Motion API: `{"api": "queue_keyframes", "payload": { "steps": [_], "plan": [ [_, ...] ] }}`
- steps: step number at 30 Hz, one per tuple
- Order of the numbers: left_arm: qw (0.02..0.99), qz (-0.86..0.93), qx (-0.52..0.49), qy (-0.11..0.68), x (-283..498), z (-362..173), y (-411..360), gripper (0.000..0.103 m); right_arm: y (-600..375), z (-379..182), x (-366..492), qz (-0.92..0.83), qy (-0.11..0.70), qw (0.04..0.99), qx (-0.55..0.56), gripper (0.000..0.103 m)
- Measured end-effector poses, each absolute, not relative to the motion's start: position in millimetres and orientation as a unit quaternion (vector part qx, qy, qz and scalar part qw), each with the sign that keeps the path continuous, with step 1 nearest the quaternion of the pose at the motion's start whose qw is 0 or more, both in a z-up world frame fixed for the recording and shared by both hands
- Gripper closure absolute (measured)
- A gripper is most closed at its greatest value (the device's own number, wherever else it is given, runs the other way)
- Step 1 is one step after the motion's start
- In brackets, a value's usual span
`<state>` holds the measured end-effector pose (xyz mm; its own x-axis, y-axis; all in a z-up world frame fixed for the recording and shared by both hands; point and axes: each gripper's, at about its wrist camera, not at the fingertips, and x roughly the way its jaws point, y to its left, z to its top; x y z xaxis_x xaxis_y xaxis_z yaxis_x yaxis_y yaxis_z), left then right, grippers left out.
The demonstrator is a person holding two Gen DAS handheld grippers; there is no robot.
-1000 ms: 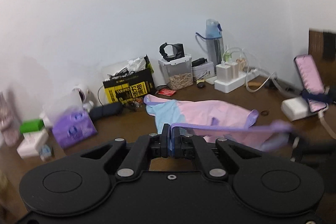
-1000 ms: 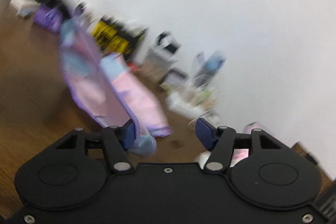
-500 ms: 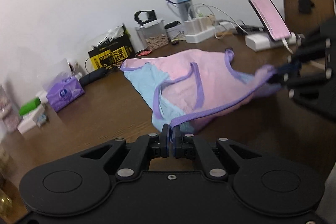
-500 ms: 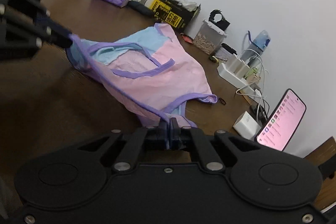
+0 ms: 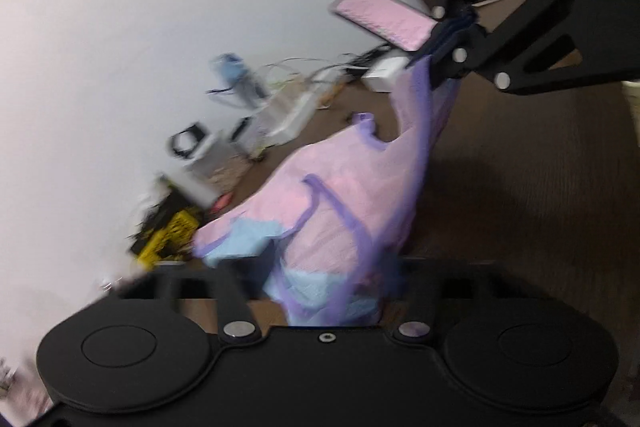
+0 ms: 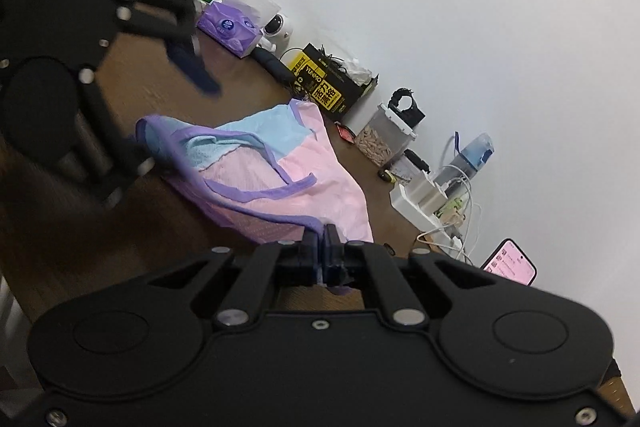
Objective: Fold clothes
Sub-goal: 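Lift the garment by its trim with both grippers and stretch it apart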
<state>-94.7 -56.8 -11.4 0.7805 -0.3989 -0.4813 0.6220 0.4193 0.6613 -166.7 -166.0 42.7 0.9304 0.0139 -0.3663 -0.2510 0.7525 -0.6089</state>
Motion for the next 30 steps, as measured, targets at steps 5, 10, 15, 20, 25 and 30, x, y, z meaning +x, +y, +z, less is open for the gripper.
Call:
{"api": "queue_keyframes", "payload": {
  "steps": [5,10,15,20,25,30],
  "plan": [
    [0.828,-0.293,0.454,0.151,-81,-22,-54,0.087,-178,40,-152,0.06,0.197,0.925,-0.32,0.099],
    [0.864,-0.26,0.393,0.177,-71,-12,-55,0.098,-176,24,-142,0.051,0.229,0.92,-0.314,0.092],
    [0.888,-0.231,0.346,0.196,-68,4,-51,0.098,-170,12,-127,0.031,0.256,0.92,-0.297,0.075],
    [0.906,-0.202,0.309,0.208,-65,16,-44,0.098,-164,6,-121,0.009,0.264,0.921,-0.286,0.079],
    [0.926,-0.184,0.26,0.202,-63,38,-35,0.098,-166,26,-123,0.013,0.246,0.928,-0.28,0.097],
    [0.955,-0.166,0.202,0.138,-71,138,-13,0.098,-177,106,-127,0.045,0.158,0.942,-0.292,0.097]
  ]
}}
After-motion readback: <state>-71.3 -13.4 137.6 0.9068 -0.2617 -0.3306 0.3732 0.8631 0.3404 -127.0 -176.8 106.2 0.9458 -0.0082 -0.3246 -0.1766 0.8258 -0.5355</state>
